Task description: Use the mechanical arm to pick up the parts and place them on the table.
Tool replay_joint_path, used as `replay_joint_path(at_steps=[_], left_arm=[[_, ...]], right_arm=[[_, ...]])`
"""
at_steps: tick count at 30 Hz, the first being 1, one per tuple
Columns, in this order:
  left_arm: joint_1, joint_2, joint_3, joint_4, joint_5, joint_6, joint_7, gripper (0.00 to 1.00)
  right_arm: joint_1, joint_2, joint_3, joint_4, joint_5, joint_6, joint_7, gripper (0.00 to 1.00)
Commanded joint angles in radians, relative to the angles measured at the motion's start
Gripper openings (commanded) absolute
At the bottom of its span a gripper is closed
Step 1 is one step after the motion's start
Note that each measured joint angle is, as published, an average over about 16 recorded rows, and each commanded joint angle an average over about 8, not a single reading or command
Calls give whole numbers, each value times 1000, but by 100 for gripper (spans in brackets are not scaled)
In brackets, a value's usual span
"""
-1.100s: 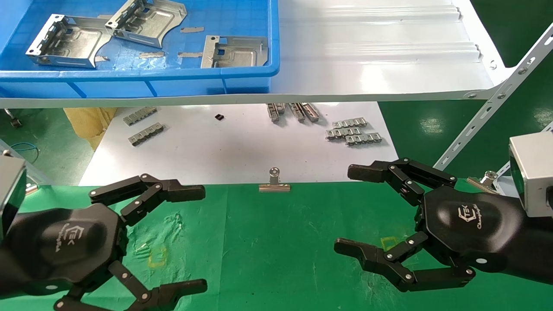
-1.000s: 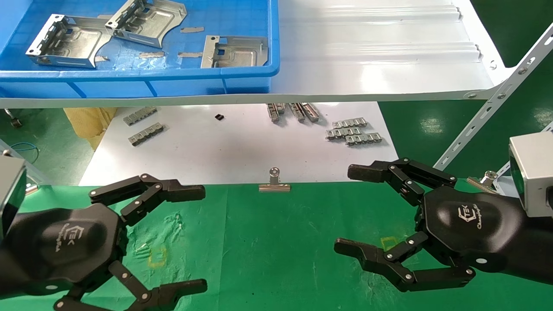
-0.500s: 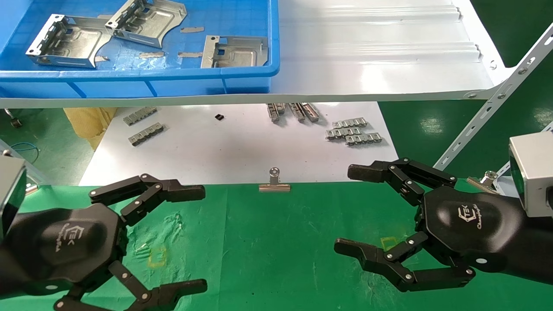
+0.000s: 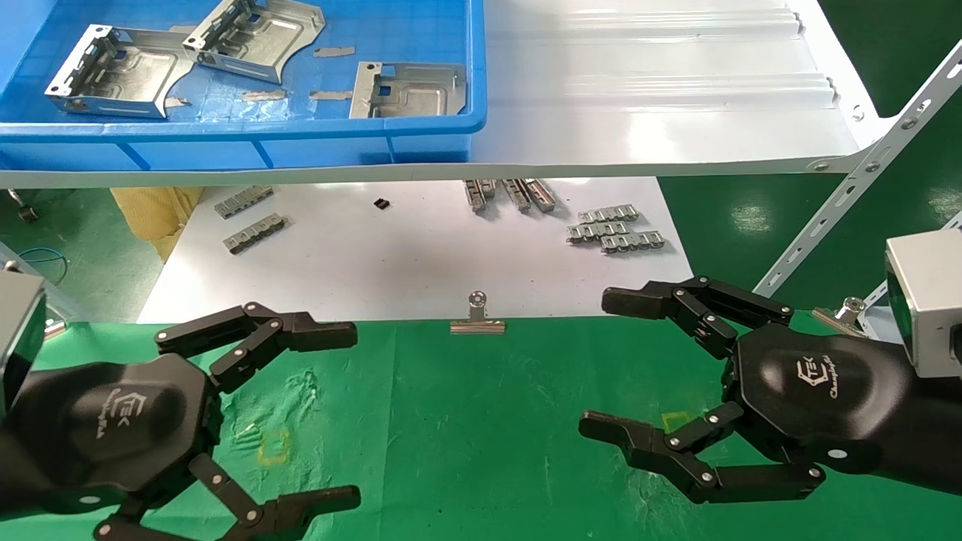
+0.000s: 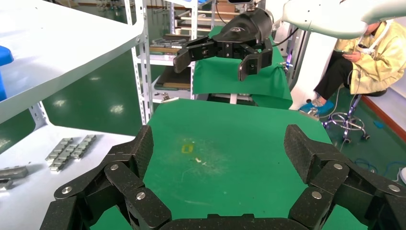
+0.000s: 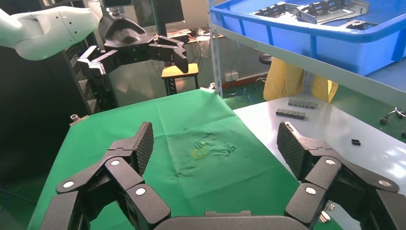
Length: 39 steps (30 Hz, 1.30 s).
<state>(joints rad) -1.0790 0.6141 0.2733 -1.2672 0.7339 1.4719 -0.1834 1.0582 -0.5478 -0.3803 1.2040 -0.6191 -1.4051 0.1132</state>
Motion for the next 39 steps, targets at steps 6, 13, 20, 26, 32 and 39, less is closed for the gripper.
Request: replay_joint_path(at_steps=[6, 13, 20, 26, 32, 39], left_arm=[[-9, 10, -18, 35, 10, -72, 11, 100], [-45, 50, -45, 79, 29, -212, 25, 100], [-138, 92, -43, 132, 67, -323, -3, 100], [-229, 98, -8, 186, 152, -451, -91, 100], [-305, 83, 40, 205, 262, -560, -178, 100], [-357, 59, 96, 173, 370, -661, -320, 100]], right_arm=[[0, 0, 0, 0, 0, 0, 0, 0], [0, 0, 0, 0, 0, 0, 0, 0], [0, 0, 0, 0, 0, 0, 0, 0], [0, 0, 0, 0, 0, 0, 0, 0], [0, 0, 0, 0, 0, 0, 0, 0], [0, 0, 0, 0, 0, 0, 0, 0]])
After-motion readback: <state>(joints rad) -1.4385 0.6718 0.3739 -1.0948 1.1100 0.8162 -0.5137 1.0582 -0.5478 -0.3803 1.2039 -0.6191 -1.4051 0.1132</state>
